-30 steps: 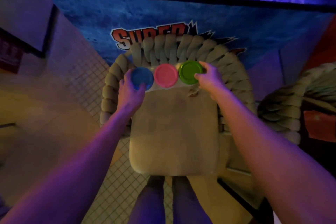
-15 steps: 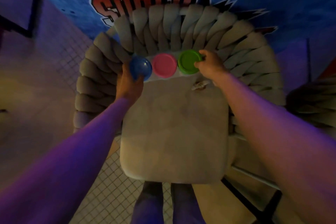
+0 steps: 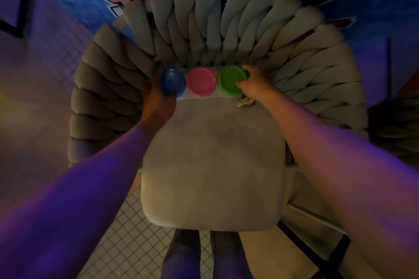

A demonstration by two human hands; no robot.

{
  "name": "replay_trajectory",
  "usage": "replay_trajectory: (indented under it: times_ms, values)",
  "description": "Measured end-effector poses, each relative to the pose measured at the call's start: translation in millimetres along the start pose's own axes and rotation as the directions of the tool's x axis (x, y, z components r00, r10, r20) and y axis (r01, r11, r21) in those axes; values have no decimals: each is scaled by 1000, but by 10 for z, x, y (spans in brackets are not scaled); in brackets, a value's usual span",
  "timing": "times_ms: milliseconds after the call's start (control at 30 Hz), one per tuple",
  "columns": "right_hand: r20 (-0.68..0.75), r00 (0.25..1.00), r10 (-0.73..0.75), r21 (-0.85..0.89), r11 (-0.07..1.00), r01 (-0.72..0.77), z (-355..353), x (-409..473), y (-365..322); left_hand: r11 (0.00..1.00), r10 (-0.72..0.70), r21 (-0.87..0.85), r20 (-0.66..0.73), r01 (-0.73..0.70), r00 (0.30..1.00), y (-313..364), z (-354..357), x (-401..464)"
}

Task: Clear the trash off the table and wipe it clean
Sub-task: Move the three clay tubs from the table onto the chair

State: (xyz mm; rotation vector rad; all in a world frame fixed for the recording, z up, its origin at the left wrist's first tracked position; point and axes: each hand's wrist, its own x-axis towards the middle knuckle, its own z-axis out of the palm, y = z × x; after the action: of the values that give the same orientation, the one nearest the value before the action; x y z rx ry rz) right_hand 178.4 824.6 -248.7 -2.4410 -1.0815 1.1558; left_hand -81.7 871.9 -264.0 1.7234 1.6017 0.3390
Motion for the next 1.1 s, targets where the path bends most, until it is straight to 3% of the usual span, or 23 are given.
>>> replay_trajectory:
  times_ms: [300, 433, 800, 1100]
  values:
    - [52, 998, 39, 111, 993, -44, -110, -132, 9, 994, 2, 110, 109, -14, 994, 30, -162, -100]
    - [-11, 998, 62, 137, 989, -60, -430, -411, 2, 979, 2, 202, 128, -28, 992, 263, -388, -290]
    - [-218, 969, 115, 195, 978, -72, -1074, -1927, 173, 928, 124, 296, 323, -225, 938, 1170, -914, -1090]
    - [-307, 933, 190, 298, 950, -96, -1177, -3259, 573, 838, 316, 274, 459, -471, 830, 1798, -940, -1754]
